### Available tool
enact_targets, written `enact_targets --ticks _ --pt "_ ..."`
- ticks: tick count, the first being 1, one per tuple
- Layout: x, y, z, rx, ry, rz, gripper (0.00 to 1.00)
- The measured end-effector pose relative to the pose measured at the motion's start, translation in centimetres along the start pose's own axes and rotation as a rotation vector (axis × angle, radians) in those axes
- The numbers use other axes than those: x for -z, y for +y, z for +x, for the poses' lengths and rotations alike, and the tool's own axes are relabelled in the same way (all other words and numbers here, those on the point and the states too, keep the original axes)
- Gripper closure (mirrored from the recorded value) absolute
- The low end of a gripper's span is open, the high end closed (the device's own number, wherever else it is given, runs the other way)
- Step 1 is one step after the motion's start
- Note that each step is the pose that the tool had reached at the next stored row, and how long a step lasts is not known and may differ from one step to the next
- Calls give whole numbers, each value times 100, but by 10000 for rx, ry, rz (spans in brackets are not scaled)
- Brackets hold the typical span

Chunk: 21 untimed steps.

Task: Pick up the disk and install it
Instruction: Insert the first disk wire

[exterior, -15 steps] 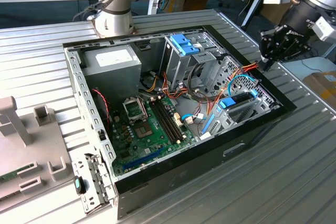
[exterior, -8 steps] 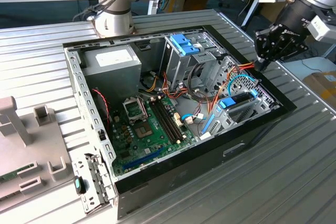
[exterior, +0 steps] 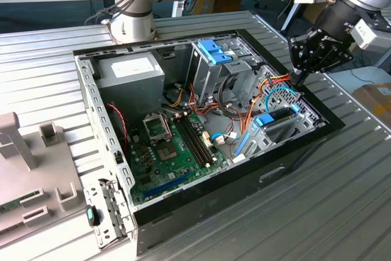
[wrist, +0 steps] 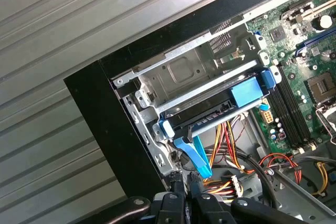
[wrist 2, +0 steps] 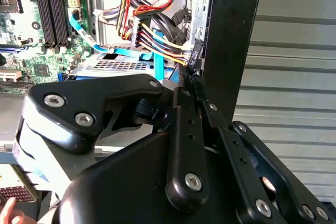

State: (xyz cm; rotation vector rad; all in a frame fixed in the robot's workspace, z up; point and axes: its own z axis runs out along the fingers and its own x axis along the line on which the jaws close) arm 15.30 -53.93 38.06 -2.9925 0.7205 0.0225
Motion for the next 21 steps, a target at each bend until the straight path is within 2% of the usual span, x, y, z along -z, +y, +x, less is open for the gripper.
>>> enact_targets --ticks 21 --pt "0 24 -46 1 13 6 85"
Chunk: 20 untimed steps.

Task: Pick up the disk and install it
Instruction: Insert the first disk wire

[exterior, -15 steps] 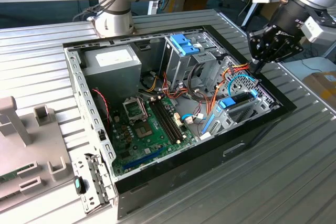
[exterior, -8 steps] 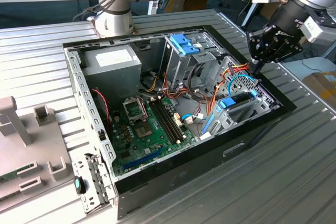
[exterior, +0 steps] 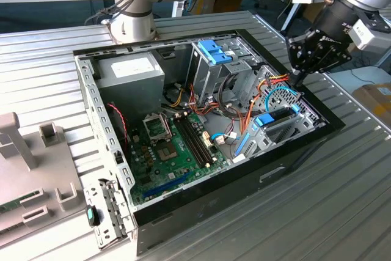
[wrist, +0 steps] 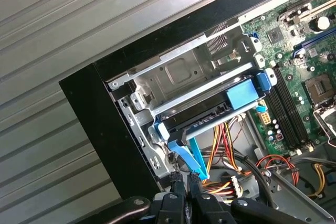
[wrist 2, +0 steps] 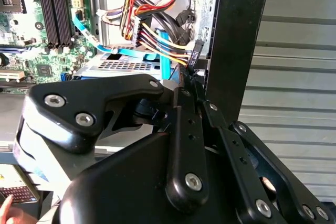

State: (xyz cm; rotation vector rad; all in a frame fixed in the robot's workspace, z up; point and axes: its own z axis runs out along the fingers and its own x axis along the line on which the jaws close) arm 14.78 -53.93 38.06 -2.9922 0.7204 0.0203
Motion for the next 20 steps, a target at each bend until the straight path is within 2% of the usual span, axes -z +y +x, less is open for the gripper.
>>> enact_targets --ticks 15,20 --pt "0 12 -23 -1 0 1 85" --pt "0 58 -110 0 2 1 85"
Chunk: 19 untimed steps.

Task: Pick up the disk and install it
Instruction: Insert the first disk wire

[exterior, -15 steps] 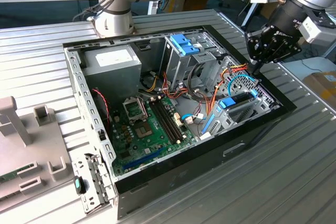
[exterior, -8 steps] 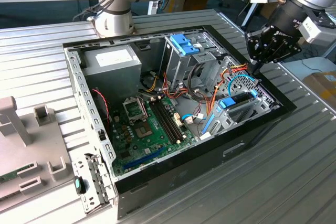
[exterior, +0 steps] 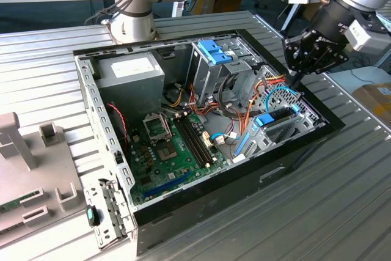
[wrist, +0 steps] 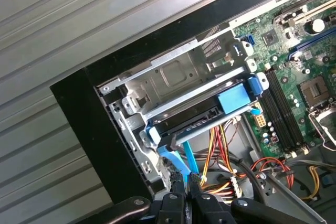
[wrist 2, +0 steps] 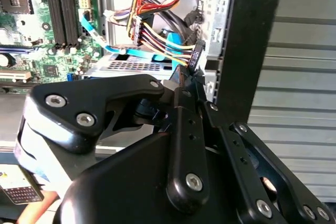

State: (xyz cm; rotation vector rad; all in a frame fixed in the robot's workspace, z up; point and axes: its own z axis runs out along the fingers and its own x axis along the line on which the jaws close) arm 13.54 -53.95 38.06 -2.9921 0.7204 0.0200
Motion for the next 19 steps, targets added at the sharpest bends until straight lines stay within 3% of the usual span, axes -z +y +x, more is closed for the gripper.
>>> enact_targets --ticks 2,5,7,10,16,19 --pt "0 16 -31 0 0 0 85" --pt "0 11 -19 0 0 0 85" --pt "0 -35 70 1 -1 2 85" --pt "0 -75 148 0 0 1 85" --pt "0 -117 235 -68 6 -3 85" --pt "-2 -120 241 -496 32 8 85"
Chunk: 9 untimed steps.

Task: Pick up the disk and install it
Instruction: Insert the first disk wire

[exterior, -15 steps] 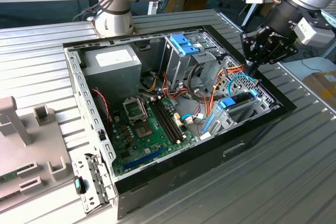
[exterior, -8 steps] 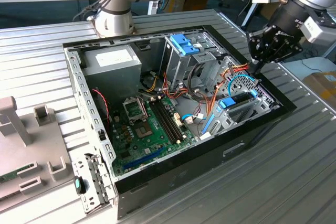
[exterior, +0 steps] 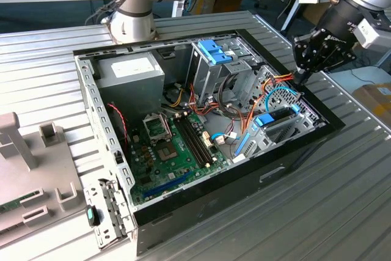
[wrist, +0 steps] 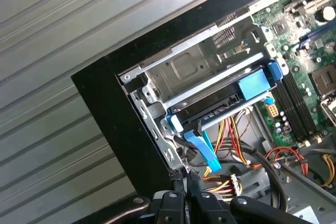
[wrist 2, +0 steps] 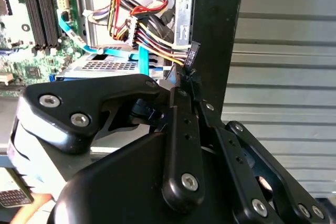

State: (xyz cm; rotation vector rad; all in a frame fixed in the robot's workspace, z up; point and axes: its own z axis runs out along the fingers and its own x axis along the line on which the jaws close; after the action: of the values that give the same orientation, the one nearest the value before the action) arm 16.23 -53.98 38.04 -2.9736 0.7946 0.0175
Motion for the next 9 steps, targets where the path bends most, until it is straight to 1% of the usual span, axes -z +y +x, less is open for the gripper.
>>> enact_targets --ticks 4,5,6,9 --pt "-5 1 0 -611 41 8 85" --pt "-8 2 1 -923 64 7 85" --pt "-10 8 4 -1019 71 8 85" --pt "-14 25 12 -1113 78 8 85"
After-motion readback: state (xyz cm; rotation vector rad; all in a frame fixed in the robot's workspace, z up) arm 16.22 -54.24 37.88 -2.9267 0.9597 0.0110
